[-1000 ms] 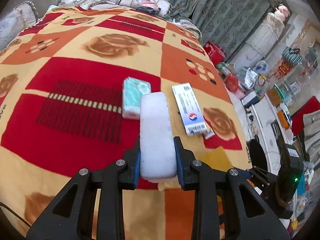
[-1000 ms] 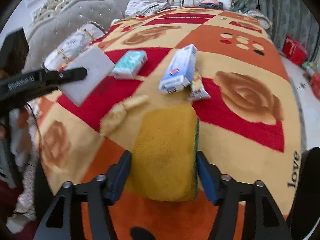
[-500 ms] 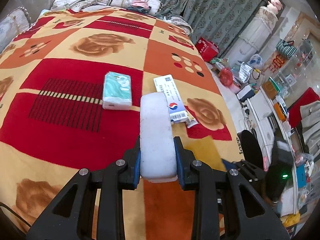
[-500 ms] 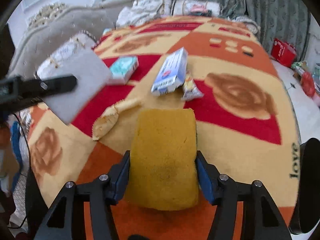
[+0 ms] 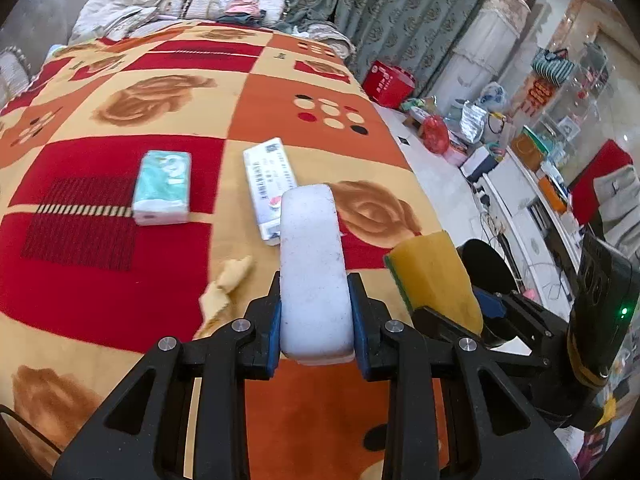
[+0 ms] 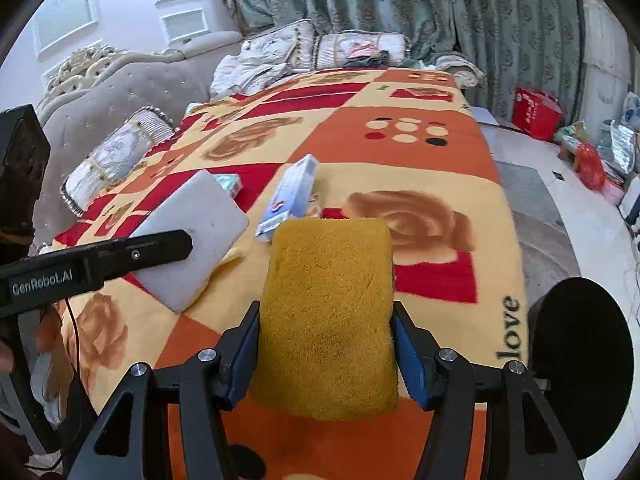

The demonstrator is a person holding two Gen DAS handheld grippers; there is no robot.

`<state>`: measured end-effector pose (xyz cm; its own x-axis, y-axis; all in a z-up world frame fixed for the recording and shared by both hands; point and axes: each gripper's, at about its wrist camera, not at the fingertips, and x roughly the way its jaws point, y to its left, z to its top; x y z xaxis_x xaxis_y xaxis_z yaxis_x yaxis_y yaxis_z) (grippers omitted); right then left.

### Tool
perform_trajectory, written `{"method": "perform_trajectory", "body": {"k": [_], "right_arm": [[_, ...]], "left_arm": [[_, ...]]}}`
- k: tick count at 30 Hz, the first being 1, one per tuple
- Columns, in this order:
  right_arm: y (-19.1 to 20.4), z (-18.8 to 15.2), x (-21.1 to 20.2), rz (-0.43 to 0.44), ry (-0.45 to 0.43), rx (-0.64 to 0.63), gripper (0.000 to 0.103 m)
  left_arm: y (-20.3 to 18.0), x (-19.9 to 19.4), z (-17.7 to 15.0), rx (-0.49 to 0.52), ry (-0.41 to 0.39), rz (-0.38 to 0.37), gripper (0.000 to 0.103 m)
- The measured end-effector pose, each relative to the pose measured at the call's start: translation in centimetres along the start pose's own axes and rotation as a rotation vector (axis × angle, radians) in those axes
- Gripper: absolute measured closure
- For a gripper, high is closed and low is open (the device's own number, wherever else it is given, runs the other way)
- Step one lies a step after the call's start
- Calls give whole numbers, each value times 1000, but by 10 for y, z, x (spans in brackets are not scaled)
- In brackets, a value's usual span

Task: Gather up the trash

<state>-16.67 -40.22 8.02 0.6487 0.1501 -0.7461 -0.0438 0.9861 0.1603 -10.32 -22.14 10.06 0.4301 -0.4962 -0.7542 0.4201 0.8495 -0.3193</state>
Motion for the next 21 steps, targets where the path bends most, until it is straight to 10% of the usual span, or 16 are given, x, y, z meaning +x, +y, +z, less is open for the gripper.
{"method": "perform_trajectory", "body": {"k": [21], "right_arm": [[-72,-9,-27,-113,-26,113,44]], "left_arm": [[-70,39,0,119,50,-41,77]]}}
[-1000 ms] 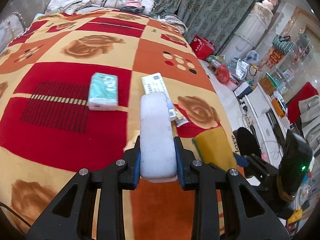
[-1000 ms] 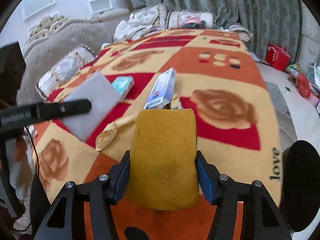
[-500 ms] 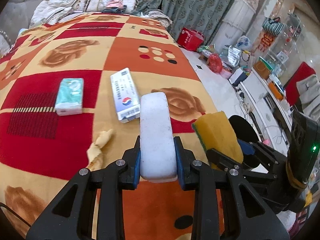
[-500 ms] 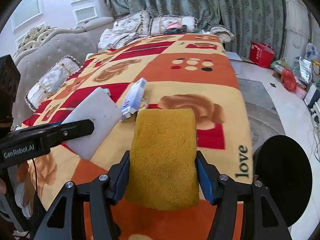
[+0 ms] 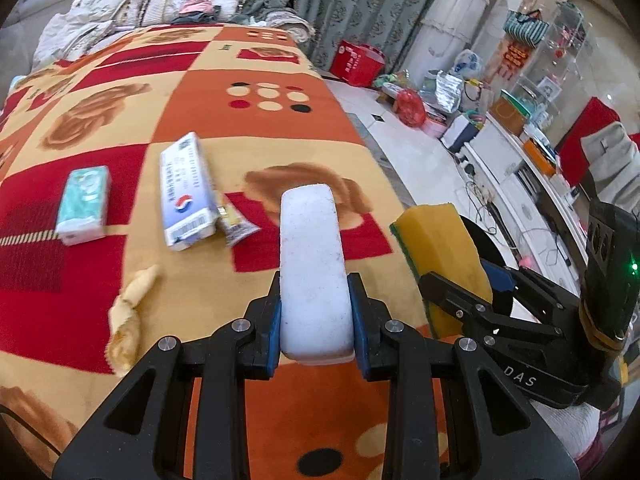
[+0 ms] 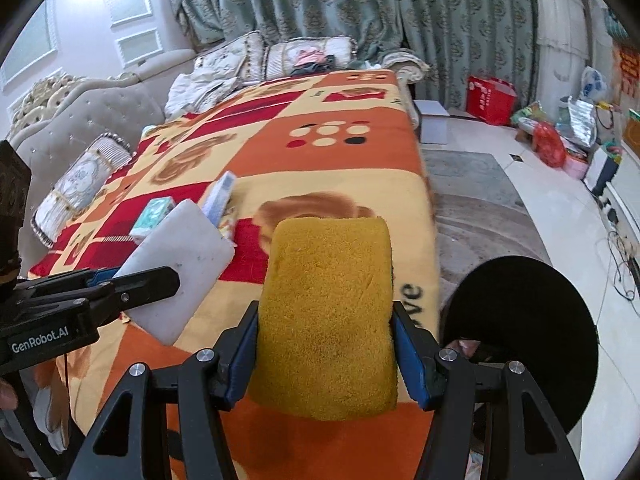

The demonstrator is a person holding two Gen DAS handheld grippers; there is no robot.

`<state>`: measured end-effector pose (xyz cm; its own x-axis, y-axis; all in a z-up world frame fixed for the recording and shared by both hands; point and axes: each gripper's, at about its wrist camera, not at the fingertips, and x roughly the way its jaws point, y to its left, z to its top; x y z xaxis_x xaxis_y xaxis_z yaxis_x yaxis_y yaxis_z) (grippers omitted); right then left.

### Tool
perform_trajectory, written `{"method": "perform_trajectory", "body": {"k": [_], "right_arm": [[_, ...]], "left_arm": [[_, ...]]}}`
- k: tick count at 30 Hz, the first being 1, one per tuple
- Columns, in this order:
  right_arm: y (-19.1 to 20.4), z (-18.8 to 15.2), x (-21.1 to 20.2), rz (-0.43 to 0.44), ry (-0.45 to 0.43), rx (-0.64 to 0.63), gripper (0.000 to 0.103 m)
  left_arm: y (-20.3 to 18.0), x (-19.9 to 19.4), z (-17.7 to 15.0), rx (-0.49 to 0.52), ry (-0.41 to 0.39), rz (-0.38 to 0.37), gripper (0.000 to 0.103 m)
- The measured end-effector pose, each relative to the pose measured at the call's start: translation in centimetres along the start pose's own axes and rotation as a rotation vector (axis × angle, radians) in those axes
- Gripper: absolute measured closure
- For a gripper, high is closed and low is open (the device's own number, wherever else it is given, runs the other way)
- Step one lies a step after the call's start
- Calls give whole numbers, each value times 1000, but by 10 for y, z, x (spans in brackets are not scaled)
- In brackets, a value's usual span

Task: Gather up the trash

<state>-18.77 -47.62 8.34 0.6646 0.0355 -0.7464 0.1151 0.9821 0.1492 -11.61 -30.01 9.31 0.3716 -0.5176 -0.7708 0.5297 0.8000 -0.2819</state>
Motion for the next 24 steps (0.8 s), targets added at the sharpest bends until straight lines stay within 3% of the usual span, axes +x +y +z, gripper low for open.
{"method": "perform_trajectory", "body": {"k": [13,24], "right_arm": [[-63,-10,-23,-89,-15,93,44],[-107,-21,-38,-142,-18,164,44]], "left_arm": [[-66,30,10,80,29,-80,77],[-106,63,15,134,74,-93,77]]}}
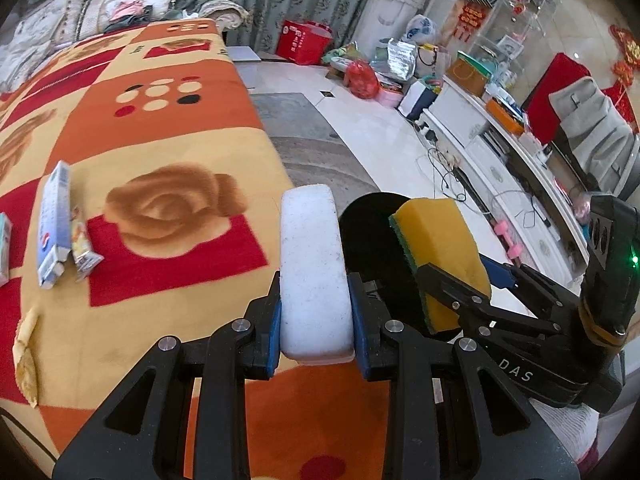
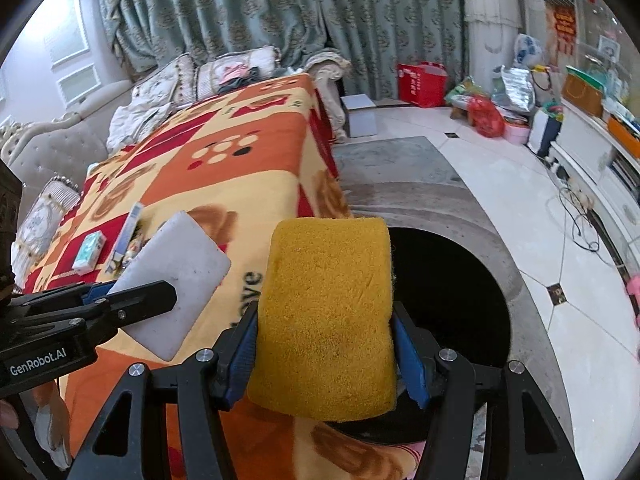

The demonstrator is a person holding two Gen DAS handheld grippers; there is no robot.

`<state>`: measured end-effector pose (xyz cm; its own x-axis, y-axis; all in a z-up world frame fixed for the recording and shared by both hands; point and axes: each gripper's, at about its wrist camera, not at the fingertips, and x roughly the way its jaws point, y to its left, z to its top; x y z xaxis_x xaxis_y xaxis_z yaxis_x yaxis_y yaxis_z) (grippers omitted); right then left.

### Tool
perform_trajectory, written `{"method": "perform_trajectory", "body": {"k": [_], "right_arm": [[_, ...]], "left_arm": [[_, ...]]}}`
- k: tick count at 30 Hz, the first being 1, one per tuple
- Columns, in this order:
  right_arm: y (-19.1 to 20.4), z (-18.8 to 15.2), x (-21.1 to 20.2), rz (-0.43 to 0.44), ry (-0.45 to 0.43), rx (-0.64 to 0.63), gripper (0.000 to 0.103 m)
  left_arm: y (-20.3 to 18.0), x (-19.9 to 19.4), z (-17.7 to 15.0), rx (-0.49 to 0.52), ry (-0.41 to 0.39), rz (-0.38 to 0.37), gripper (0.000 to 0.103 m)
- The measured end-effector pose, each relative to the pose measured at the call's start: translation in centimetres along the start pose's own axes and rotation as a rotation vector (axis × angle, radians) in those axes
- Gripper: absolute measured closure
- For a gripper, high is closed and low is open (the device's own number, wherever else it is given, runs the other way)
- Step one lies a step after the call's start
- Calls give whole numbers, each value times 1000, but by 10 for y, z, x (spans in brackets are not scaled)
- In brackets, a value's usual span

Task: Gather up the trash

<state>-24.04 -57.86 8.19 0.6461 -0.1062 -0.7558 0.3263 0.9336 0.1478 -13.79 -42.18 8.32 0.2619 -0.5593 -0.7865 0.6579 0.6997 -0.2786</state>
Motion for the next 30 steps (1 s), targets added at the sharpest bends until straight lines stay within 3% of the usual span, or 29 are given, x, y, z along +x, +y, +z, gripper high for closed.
{"method": "perform_trajectory", "body": {"k": [26,29,30], "right_arm": [[-64,-9,7,-58,20,120,43],[-69,-8,8,-60,21,135,38],[-70,-8,9,-58,20,140,32]], "left_arm": [[-35,48,19,-4,29,-109,74],[-32,51,20,-9,31,-133,64],[-31,51,21,-12,31,-141,54]]}}
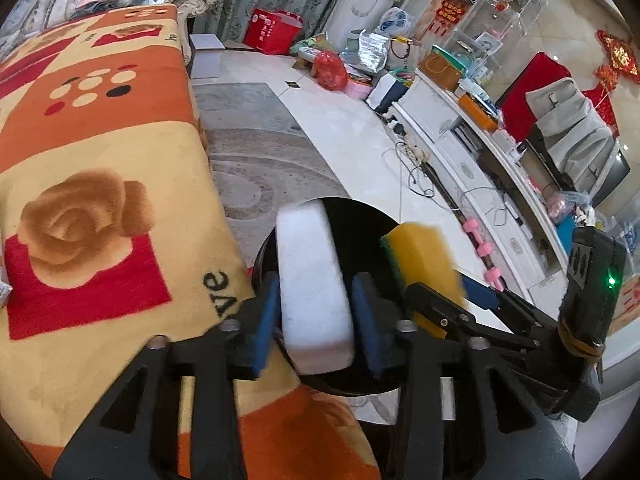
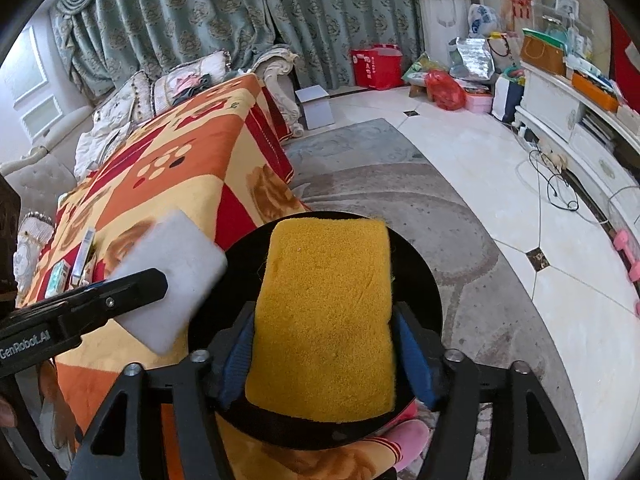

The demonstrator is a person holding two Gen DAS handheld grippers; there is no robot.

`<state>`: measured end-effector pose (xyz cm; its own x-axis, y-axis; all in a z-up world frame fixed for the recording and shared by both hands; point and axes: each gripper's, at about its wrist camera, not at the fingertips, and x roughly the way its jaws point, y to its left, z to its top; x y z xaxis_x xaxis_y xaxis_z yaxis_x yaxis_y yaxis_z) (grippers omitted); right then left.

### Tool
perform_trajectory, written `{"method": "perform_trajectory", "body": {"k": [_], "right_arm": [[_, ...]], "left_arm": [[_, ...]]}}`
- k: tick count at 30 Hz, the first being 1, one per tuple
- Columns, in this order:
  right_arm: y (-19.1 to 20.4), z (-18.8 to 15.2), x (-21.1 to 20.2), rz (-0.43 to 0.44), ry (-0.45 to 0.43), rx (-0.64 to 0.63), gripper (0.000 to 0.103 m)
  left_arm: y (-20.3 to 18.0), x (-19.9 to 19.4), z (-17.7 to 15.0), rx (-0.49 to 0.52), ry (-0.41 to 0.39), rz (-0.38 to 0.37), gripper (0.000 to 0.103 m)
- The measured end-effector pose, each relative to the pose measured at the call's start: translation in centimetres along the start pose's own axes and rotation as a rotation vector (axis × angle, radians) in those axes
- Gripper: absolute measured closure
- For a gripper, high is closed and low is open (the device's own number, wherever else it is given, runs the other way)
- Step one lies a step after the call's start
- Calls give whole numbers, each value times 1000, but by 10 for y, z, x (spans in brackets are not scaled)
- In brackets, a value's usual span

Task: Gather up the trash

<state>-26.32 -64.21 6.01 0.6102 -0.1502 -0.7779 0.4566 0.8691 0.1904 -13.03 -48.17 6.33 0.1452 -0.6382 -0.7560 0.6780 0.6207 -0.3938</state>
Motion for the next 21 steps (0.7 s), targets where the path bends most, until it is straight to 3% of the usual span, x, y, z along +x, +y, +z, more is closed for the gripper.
{"method": "perform_trajectory", "body": {"k": [1,3,9,21], "right_arm": [[-1,0,0,2,-5,8,28],[-3,0,-2,5,-18,21,27],[3,-1,0,15,0,14,27],[37,-6,5,56,27,-43,27]], "left_arm": [[1,0,0,-4,-1,-6,47],[2,-2,0,-10,-3,-9,45],[10,-9,-3,-22,-4,22,45],[38,-45,-19,-37,-44,167,45]]}}
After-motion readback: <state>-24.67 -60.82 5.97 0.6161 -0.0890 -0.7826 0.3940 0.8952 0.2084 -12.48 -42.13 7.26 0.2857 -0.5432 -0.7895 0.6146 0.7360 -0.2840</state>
